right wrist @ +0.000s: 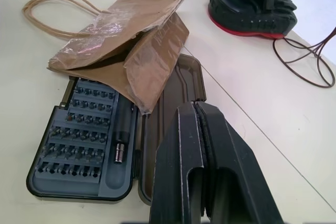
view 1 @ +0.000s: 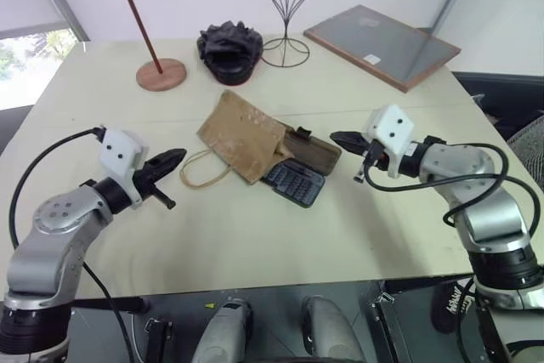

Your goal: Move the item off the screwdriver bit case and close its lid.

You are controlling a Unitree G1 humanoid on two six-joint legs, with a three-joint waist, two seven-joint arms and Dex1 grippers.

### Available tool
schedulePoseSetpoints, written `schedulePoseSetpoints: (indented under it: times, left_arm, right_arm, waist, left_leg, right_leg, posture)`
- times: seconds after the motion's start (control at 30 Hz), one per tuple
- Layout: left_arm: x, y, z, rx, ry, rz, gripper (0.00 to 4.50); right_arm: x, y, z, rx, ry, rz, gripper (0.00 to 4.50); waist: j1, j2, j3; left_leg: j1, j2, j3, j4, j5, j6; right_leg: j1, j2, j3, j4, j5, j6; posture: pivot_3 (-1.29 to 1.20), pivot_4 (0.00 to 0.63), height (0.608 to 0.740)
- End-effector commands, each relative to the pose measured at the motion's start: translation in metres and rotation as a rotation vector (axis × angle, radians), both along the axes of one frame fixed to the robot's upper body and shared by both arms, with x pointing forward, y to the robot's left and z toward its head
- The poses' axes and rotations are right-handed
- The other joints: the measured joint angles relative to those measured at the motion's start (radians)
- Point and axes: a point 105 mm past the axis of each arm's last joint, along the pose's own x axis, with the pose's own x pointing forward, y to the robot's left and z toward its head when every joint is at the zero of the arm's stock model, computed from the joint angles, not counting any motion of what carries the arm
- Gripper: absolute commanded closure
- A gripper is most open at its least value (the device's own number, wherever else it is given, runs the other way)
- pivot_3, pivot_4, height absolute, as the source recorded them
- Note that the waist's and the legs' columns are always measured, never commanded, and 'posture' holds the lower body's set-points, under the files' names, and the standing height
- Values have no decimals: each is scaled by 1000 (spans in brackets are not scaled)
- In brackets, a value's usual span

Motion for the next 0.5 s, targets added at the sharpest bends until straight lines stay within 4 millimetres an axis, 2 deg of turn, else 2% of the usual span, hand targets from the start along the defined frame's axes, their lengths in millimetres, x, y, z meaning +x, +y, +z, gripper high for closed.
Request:
schedulePoseSetpoints:
  times: [0.03,0.5]
  left_arm:
    - [0,-2,14,2,-57,-5,4500]
    - [9,-6,10,-16,-58,-32,4500]
  right_arm:
    - [-5,8,20,14,-70,29,4479]
    - [-12,13,21,86,-25,17,4479]
  waist:
    - [0,0,0]
    - [-1,0,0]
  left_leg:
    - [0,0,0,0,0,0]
    - [0,0,0,0,0,0]
  right_leg:
    - [0,0,0,0,0,0]
    - [0,0,0,0,0,0]
  posture:
    - [0,150,740]
    - [0,150,740]
